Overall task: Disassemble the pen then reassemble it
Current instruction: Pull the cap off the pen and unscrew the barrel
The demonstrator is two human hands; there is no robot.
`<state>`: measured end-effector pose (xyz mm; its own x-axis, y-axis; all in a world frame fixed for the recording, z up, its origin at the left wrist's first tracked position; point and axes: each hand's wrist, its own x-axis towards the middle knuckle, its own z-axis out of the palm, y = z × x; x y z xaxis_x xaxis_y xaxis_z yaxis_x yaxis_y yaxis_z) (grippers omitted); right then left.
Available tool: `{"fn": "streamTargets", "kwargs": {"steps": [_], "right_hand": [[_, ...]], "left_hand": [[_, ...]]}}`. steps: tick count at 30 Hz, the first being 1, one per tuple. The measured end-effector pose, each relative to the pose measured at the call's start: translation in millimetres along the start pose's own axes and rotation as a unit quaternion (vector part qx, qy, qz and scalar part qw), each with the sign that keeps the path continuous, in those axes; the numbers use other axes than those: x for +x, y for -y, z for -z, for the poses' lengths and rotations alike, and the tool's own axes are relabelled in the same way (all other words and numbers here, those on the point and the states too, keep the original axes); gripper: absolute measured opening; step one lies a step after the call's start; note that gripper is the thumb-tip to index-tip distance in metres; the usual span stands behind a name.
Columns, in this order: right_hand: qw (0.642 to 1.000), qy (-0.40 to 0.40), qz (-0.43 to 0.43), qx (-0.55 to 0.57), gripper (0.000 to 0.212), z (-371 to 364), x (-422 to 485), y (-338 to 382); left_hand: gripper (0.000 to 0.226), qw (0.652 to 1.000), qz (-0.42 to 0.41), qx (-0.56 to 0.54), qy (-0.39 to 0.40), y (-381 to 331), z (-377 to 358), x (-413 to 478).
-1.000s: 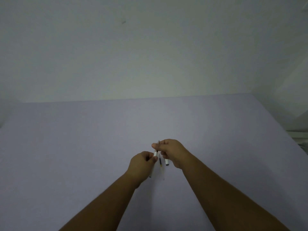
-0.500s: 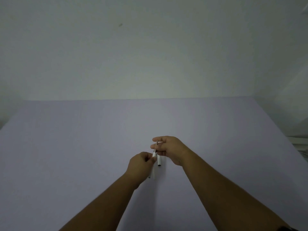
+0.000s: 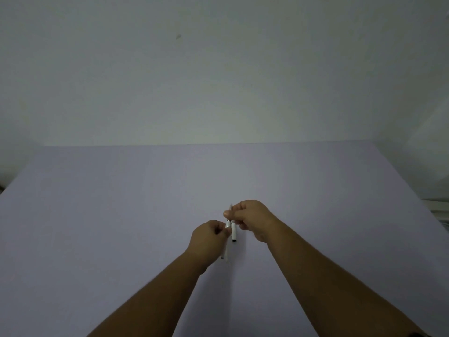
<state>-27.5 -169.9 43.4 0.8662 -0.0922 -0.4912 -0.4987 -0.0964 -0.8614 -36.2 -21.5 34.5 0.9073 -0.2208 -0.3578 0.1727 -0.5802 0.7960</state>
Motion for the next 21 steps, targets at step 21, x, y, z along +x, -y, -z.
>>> {"fn": "streamTargets", "kwargs": {"steps": [21], "right_hand": [[0.999,0.013,0.021,0.02,0.008,-4.8,-0.1,-3.0]], "left_hand": [[0.018,1.0,0.004,0.01,-0.001,4.7,2.3,1.2]]}}
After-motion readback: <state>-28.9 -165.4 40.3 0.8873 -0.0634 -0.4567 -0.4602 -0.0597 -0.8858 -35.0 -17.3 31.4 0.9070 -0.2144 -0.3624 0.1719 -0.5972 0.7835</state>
